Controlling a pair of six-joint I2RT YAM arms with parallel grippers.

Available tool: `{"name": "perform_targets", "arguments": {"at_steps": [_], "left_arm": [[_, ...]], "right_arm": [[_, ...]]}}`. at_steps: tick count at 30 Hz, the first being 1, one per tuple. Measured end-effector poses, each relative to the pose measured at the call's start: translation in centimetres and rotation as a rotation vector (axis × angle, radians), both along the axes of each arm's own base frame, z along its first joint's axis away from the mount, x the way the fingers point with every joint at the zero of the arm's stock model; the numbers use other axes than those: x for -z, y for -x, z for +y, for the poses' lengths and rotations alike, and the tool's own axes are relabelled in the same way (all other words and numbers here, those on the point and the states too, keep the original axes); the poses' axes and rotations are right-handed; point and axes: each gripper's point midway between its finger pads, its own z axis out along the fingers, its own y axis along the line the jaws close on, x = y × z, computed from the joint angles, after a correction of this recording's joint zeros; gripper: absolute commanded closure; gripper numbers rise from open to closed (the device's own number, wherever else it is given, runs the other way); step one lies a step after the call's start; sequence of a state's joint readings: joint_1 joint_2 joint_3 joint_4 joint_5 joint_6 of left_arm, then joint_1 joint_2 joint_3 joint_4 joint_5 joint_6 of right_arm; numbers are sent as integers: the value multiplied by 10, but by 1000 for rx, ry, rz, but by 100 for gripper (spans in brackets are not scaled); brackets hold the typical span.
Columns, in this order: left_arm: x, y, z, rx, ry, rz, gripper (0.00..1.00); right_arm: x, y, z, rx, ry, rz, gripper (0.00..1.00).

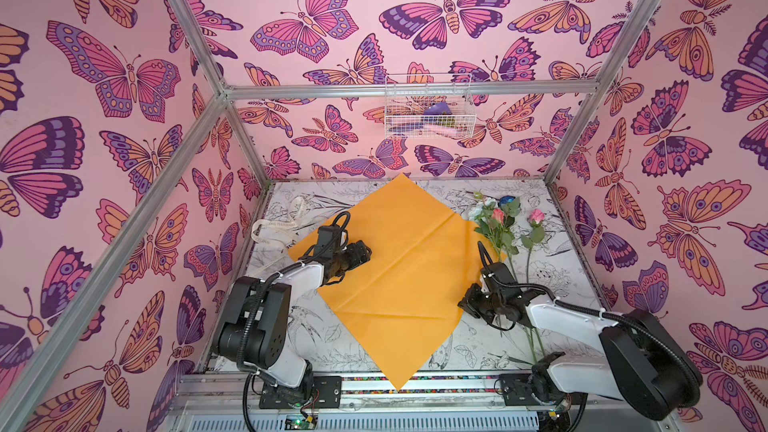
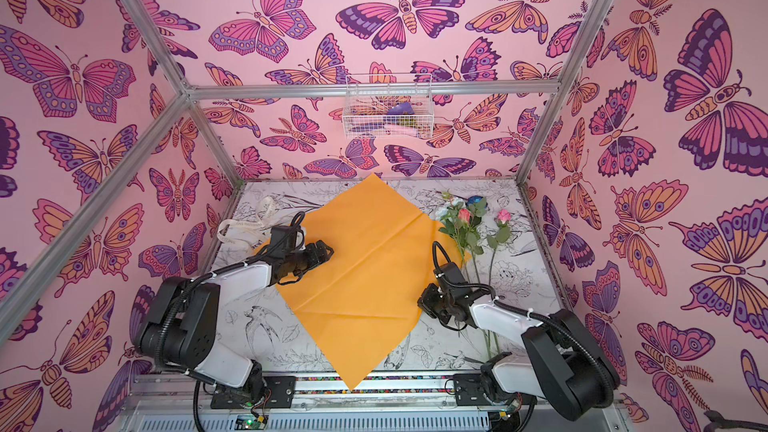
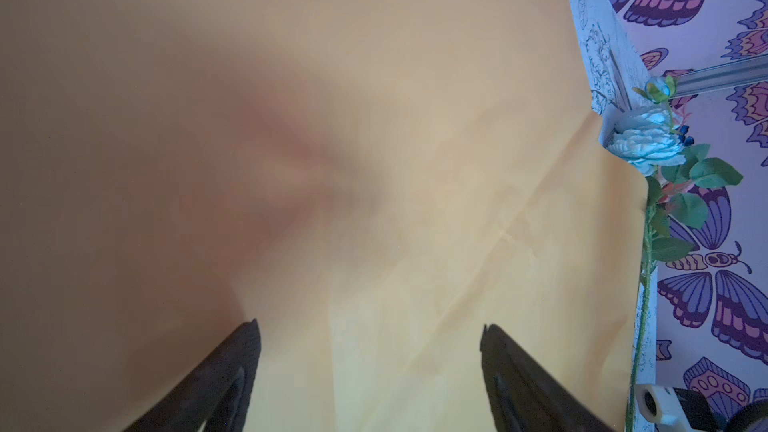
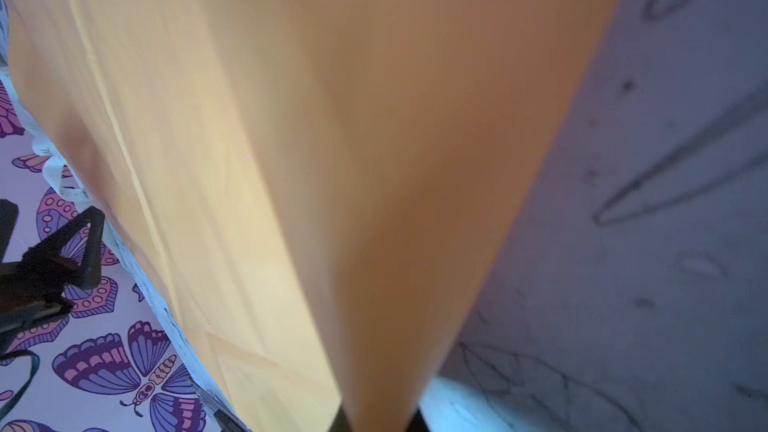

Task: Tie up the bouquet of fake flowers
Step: 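Lower the right gripper onto the white rose's green stem and grasp it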

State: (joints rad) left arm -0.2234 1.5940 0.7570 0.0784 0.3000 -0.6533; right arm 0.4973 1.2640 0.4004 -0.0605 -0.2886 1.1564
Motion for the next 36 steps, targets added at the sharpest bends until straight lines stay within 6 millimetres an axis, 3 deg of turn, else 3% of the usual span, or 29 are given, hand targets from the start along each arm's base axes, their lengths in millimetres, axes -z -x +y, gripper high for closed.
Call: {"name": "perform_targets", "arguments": {"at_steps": [4,10,16,18,24,26,27,31,36], "left_arm": [[15,-9,-6,2,8,25,22],[20,-39,-18,0,63,-12,34],[19,-46,-20,-9,79,-23,34],[19,-46,-20,-8,80,-24,34],[15,-40,-19,-1,74,-24,22],[9,-36,-18,7,69,-32,13],[5,-35,-18,10,67,-39,0],[-26,-31,-16,28,60,-107,1],[-60,-17,-5,21,16,-187,1]], "right_arm": [[-1,12,-6,15,20,24,85],[-8,16,-5,22,31,16,55],[-16,25,-25,16,158,29,49],[-32,21,-33,10,213,0,49],[-110,-12,-59,31,366,-207,47],[-126,-22,-76,55,415,-248,48],[-131,-25,-84,64,436,-255,48],[-131,-37,-118,89,522,-220,51],[-101,-47,-141,37,565,-101,51]]}}
